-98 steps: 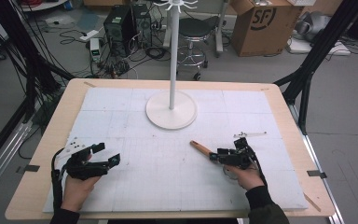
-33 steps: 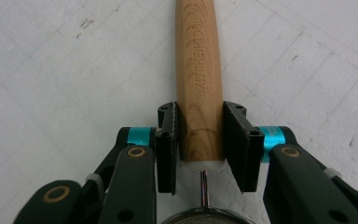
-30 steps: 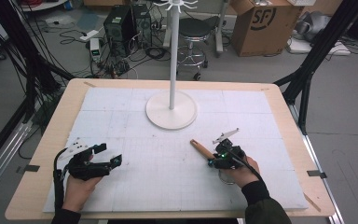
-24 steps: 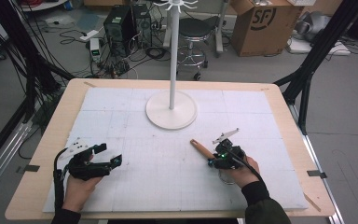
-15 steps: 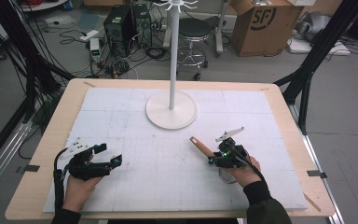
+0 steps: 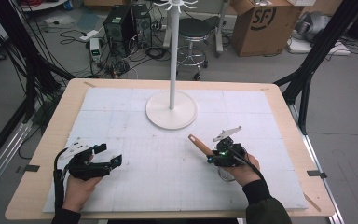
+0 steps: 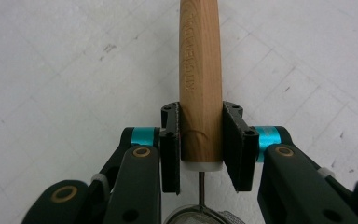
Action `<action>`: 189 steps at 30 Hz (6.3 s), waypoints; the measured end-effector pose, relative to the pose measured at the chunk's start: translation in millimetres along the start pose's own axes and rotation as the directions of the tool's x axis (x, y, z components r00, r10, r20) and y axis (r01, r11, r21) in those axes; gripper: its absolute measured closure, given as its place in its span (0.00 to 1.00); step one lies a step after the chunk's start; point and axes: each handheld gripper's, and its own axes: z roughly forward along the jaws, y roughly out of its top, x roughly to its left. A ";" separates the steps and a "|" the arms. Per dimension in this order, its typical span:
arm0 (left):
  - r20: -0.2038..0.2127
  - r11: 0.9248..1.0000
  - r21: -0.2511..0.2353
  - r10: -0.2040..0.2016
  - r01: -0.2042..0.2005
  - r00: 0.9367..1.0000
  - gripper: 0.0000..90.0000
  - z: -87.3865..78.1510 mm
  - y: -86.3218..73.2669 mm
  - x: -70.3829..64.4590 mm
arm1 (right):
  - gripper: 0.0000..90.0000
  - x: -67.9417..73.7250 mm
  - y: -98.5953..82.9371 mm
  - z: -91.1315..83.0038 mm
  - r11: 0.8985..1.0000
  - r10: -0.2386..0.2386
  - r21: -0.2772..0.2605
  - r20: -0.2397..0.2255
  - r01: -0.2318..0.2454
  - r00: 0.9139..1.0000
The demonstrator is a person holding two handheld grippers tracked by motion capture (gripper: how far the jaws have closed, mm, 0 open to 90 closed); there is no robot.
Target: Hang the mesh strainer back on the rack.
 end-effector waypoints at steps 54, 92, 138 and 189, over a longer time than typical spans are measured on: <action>0.001 1.000 0.002 0.000 0.000 1.000 0.13 0.8 -0.4 -1.1 | 0.79 -16.8 23.2 -52.8 0.881 0.171 -0.422 -0.135 -0.213 0.976; 0.009 1.000 -0.017 0.013 -0.013 1.000 0.13 -0.1 -0.9 -3.7 | 0.79 -15.2 76.3 -71.6 0.698 0.168 -0.633 -0.310 -0.335 0.936; 0.011 1.000 -0.002 0.020 -0.020 1.000 0.14 2.5 -3.6 -1.6 | 0.79 -22.2 157.8 -92.0 0.541 0.124 -0.748 -0.381 -0.384 0.916; 0.007 1.000 0.008 0.015 -0.015 1.000 0.14 3.6 -5.6 1.4 | 0.79 -36.0 209.2 -99.5 0.530 0.098 -0.755 -0.399 -0.387 0.912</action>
